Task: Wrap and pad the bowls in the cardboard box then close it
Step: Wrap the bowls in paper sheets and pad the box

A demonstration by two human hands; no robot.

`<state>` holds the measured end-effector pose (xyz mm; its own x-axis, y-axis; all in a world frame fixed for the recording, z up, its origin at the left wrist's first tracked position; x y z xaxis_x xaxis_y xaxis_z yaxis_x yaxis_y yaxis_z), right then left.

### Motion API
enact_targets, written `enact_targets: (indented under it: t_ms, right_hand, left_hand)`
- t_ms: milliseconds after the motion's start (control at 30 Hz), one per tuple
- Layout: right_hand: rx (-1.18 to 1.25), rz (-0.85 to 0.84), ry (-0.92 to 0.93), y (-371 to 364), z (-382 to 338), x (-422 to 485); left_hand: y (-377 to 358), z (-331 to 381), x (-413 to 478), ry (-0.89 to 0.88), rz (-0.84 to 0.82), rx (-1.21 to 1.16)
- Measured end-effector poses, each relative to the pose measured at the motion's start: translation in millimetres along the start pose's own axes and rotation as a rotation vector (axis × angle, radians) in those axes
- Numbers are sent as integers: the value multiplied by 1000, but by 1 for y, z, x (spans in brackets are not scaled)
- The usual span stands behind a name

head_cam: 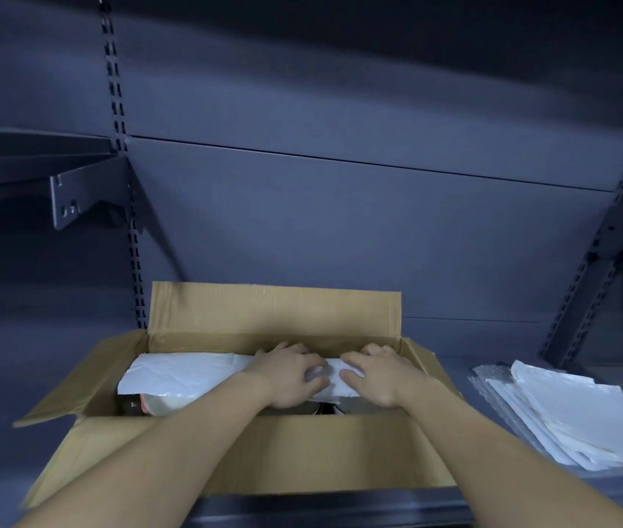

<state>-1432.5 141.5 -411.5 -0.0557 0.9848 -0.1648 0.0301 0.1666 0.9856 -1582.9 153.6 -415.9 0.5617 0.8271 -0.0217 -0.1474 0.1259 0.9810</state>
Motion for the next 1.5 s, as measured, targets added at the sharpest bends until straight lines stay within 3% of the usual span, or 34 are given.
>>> enact_targets:
  t_ms: [167, 433, 767, 1267, 1500]
  right_hand:
    - [-65, 106, -23, 32, -1, -14]
    - [25, 154, -53, 42, 16, -38]
    - [72, 200, -164, 43, 78, -80]
    - [129, 225, -443, 12, 270, -142]
    - [164, 362, -533, -13, 331, -161]
  left_hand:
    - [23, 8, 1, 24, 57, -42]
    - [34, 23, -6, 71, 43, -135]
    - [37, 101, 16, -20, 55, -172]
    - [8, 253, 101, -270, 96, -43]
    - [-37, 302, 138, -339, 43, -88]
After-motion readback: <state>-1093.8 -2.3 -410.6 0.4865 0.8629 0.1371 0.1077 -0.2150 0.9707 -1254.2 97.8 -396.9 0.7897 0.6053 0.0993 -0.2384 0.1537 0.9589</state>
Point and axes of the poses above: each hand's wrist, its own x-axis towards the middle knuckle, its own y-axis out of the back of the hand, z = x × y, the point moved 7 cm from there along x, towards the middle knuckle, and after that the axes turned 5 degrees about -y, right-handed, at the moved point
